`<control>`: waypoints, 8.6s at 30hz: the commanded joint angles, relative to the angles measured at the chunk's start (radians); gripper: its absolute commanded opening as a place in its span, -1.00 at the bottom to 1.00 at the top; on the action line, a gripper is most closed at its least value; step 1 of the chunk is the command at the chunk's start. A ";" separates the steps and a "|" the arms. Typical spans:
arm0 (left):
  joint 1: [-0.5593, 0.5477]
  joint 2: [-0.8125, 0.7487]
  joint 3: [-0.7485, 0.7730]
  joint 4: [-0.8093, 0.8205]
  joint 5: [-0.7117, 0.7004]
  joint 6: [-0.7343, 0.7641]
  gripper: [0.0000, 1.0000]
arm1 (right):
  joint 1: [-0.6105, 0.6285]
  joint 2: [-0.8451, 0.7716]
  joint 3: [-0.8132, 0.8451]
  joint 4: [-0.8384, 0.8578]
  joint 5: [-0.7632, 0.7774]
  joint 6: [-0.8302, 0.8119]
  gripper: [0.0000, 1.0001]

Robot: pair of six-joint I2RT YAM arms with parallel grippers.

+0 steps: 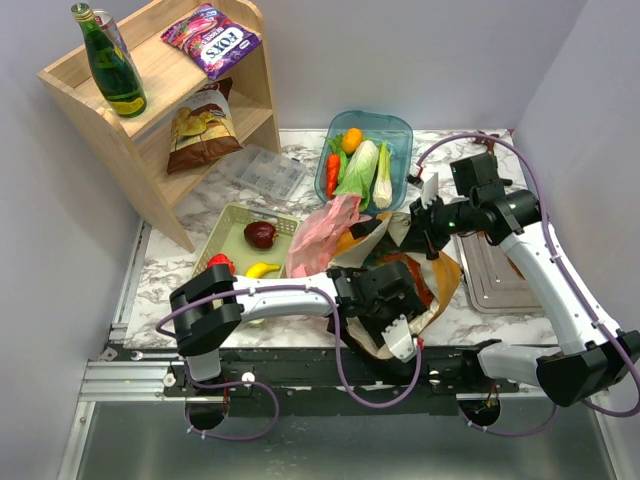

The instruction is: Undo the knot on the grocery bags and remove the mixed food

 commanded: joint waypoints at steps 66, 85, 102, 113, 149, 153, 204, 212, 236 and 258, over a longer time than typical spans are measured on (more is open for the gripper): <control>0.126 0.137 0.004 0.311 -0.078 0.299 0.65 | -0.027 -0.020 -0.039 -0.022 0.005 -0.005 -0.99; 0.142 0.130 0.080 0.474 -0.057 0.162 -1.00 | -0.031 -0.018 -0.065 -0.015 0.015 -0.018 -0.99; 0.185 -0.254 -0.057 -0.076 0.154 0.164 -1.00 | -0.043 -0.047 -0.078 -0.005 0.043 -0.030 -0.99; 0.155 -0.113 0.053 -0.121 0.108 0.119 -1.00 | -0.043 -0.053 -0.092 -0.008 0.047 -0.033 -0.99; 0.787 0.130 1.286 0.304 -0.792 -0.104 -1.00 | -0.060 -0.039 -0.045 -0.001 0.040 -0.026 -0.99; 0.867 0.187 1.345 0.352 -0.865 -0.042 -1.00 | -0.060 -0.041 -0.049 -0.005 0.038 -0.033 -0.99; 0.937 -0.117 1.059 -0.336 -0.342 -0.622 0.96 | -0.060 -0.020 -0.045 0.008 0.028 -0.037 -0.99; 0.667 -0.522 0.481 -0.299 0.444 -0.506 0.65 | -0.060 0.004 -0.025 0.014 0.027 -0.032 -0.99; 0.184 0.096 0.112 0.087 -0.026 -0.202 0.30 | -0.083 0.052 -0.049 0.018 0.031 0.010 -0.99; 0.224 0.249 0.240 -0.050 -0.077 -0.261 -1.00 | -0.084 0.045 -0.062 0.011 0.057 0.007 -0.99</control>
